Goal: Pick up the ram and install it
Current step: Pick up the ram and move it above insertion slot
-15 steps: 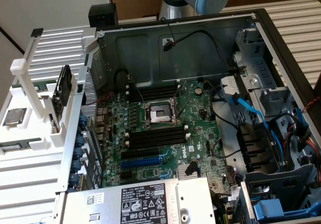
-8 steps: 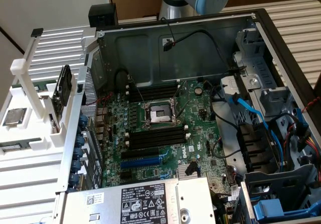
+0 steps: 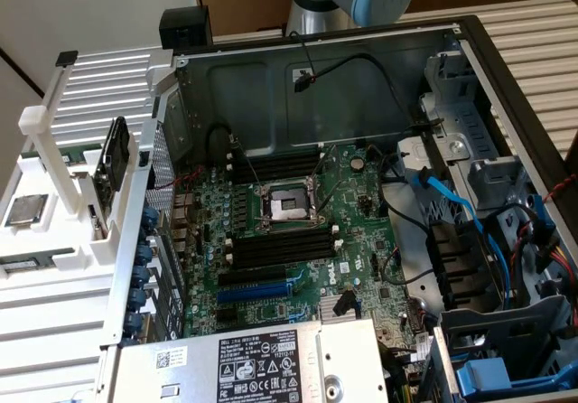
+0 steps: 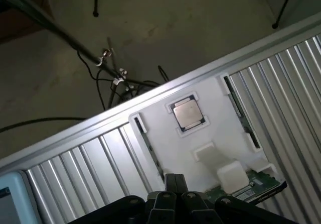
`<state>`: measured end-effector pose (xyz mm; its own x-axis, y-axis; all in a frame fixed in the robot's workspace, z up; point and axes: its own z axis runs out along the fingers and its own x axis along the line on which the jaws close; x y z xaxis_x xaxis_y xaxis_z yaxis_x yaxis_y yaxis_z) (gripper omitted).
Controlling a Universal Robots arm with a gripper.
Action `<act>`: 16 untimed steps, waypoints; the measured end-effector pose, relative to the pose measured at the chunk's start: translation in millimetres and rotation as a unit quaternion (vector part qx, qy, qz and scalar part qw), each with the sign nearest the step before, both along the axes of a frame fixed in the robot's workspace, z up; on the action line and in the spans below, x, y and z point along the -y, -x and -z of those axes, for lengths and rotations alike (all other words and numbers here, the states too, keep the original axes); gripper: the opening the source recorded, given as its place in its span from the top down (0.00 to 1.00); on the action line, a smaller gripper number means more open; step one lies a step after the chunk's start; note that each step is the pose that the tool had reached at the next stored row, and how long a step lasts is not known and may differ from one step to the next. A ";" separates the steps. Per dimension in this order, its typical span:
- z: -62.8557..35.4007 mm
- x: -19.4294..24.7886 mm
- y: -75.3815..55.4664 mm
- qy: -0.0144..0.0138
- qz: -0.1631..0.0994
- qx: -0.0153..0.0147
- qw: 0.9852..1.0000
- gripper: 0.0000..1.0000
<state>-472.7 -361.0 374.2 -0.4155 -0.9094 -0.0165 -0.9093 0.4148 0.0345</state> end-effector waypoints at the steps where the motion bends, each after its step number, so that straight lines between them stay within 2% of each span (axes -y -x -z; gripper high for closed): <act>1: 0.0 0.0 0.0 0.000 -0.010 0.000 1.000 0.89; 5: 0.1 0.1 -0.1 0.000 -0.046 0.000 0.999 0.89; 8: 0.1 0.0 0.0 0.000 -0.073 0.000 0.997 0.89; 12: 0.2 0.0 0.0 -0.001 -0.109 0.000 0.994 0.89; 16: 0.2 0.0 0.0 -0.001 -0.145 0.000 0.989 0.89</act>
<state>-472.7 -361.0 373.9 -0.1365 -0.9905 -0.0190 -0.9901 0.1358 0.0350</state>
